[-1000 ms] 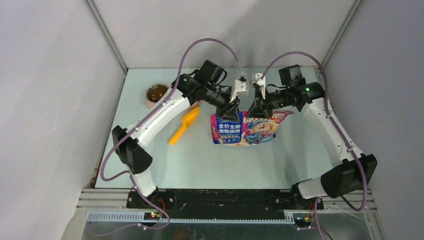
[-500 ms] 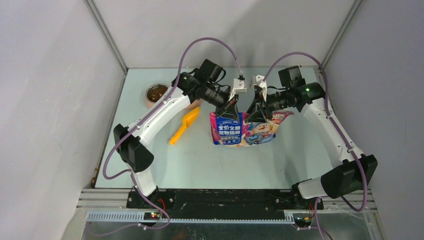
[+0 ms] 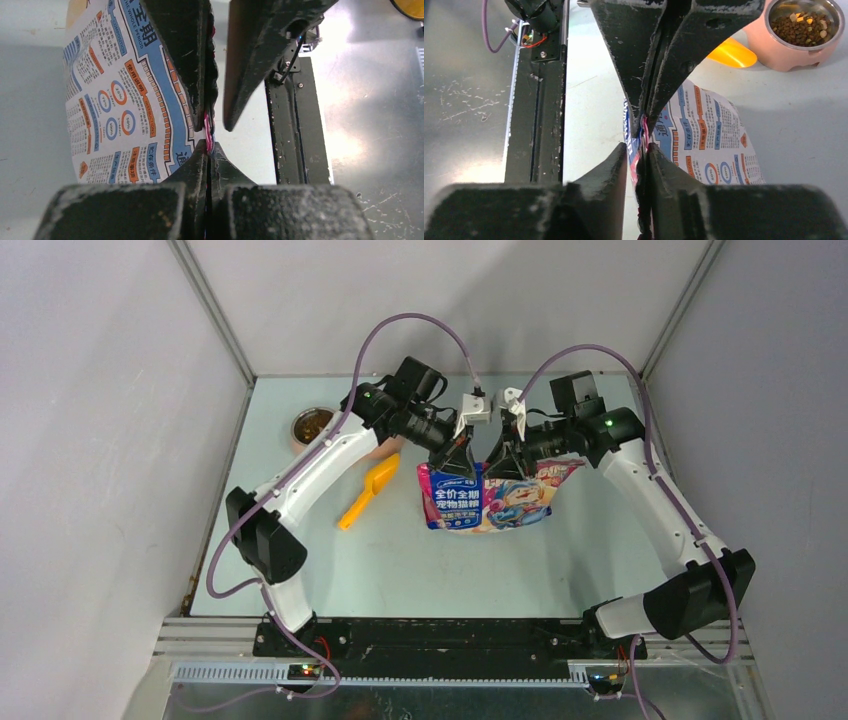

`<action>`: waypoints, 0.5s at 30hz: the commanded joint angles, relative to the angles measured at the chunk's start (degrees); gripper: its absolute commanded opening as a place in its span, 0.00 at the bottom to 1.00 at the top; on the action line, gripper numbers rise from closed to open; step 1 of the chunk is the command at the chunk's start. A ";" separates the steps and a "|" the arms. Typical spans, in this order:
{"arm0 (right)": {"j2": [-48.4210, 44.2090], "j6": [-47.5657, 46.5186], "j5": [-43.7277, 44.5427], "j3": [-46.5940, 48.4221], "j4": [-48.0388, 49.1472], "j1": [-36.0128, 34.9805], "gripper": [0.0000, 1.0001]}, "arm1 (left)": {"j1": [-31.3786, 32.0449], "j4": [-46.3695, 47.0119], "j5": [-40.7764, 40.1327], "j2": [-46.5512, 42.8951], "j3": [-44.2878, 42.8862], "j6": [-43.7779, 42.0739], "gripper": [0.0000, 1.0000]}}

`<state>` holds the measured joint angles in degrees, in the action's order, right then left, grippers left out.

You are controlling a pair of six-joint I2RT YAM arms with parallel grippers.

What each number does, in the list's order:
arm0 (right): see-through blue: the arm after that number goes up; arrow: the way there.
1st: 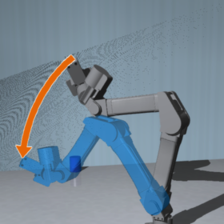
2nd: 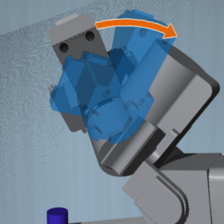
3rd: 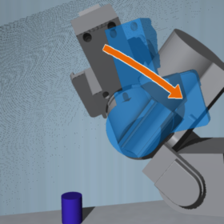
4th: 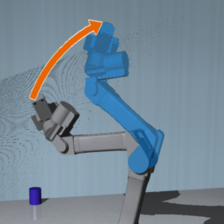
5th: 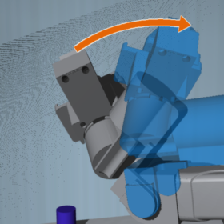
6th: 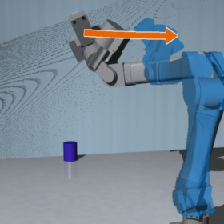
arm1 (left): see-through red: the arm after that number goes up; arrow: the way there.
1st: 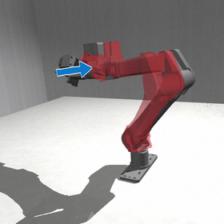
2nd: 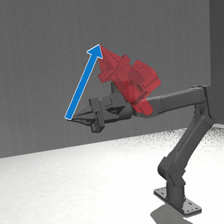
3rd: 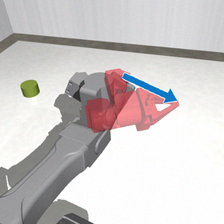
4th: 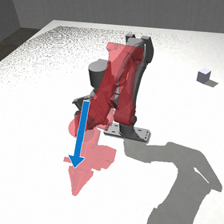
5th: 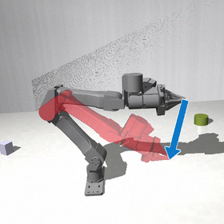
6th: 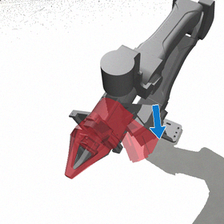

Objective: Serve the pet food
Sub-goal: Close the pet food bag at the center of the board.

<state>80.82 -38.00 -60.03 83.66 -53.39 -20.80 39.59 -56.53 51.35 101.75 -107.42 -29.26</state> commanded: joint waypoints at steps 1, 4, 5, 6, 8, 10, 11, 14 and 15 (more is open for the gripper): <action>-1.10 -0.40 3.96 -0.82 1.04 -2.19 0.08 | 0.32 2.04 5.20 -2.17 -0.02 2.24 0.00; -1.09 -0.90 4.35 -0.42 -0.11 -1.76 0.00 | 0.10 1.92 4.99 -2.84 0.10 1.90 0.00; -1.01 -1.48 3.50 0.28 -0.78 -1.56 0.00 | 0.03 1.77 4.99 -2.99 0.10 1.70 0.00; -0.62 -1.82 2.68 1.27 -2.48 -0.88 0.00 | -0.03 1.64 4.90 -3.28 0.10 1.50 0.00; 0.36 -2.95 -0.66 3.15 -5.72 0.48 0.00 | -0.18 1.38 4.84 -3.65 0.17 1.07 0.00; 1.75 -4.24 -2.70 5.51 -9.83 1.36 0.01 | -0.24 1.18 4.78 -3.93 0.44 0.60 0.00; 2.71 -5.61 -2.41 6.24 -12.41 1.57 0.14 | -0.23 1.17 4.63 -4.00 0.44 0.54 0.00; 2.85 -6.85 -0.56 6.55 -13.96 1.68 0.28 | -0.33 1.09 4.67 -3.93 0.54 0.48 0.00; 2.28 -6.68 -0.15 5.47 -13.02 1.71 0.31 | -0.36 1.14 4.77 -3.87 0.54 0.45 0.00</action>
<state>83.74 -42.52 -59.90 87.92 -61.14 -19.42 39.18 -55.57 52.62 101.56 -106.61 -28.58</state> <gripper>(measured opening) 0.266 0.006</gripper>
